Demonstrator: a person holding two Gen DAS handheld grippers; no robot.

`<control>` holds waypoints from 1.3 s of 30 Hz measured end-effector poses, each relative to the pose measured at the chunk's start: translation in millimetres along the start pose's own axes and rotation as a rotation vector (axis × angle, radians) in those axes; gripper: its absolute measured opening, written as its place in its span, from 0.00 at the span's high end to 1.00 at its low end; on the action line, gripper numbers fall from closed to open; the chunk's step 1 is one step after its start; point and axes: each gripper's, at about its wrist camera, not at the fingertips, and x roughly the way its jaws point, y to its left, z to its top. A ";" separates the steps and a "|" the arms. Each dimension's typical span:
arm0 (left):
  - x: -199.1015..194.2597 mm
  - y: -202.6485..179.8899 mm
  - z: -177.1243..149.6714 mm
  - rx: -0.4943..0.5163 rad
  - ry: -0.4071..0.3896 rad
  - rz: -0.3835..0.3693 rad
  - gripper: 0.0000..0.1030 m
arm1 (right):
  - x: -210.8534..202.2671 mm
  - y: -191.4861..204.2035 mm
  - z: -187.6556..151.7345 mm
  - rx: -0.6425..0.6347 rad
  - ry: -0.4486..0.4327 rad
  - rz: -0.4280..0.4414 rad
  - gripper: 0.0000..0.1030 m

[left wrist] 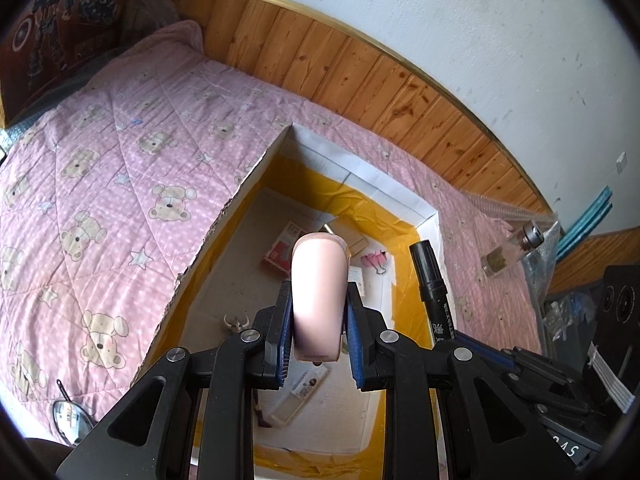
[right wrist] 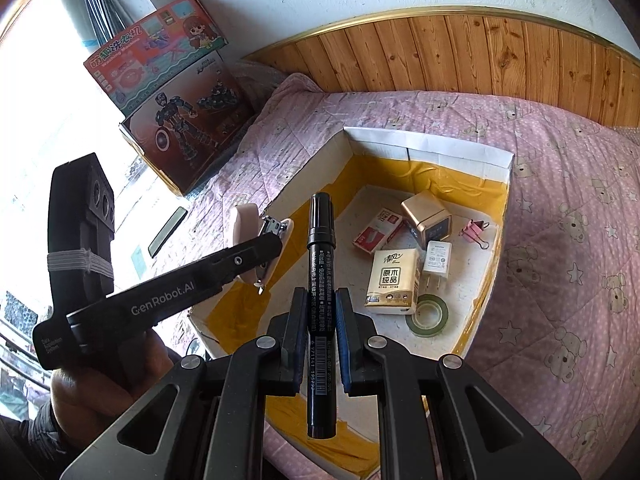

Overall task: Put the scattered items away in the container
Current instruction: 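Carry the stapler with the left gripper while the right carries the black marker, then drop the stapler from the left gripper while the right drops the black marker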

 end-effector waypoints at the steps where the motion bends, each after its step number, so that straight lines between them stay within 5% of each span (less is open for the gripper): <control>1: 3.0 0.1 -0.3 -0.002 0.012 0.000 0.77 | 2.5 -1.0 2.2 0.006 0.004 0.004 0.86; 27: 37.0 7.6 -1.2 -0.101 0.199 0.005 0.77 | 112.5 -35.7 82.6 0.224 0.170 0.081 0.86; 39: 48.2 15.3 -2.5 -0.119 0.253 0.006 0.77 | 173.5 -46.1 98.0 0.231 0.258 0.056 0.86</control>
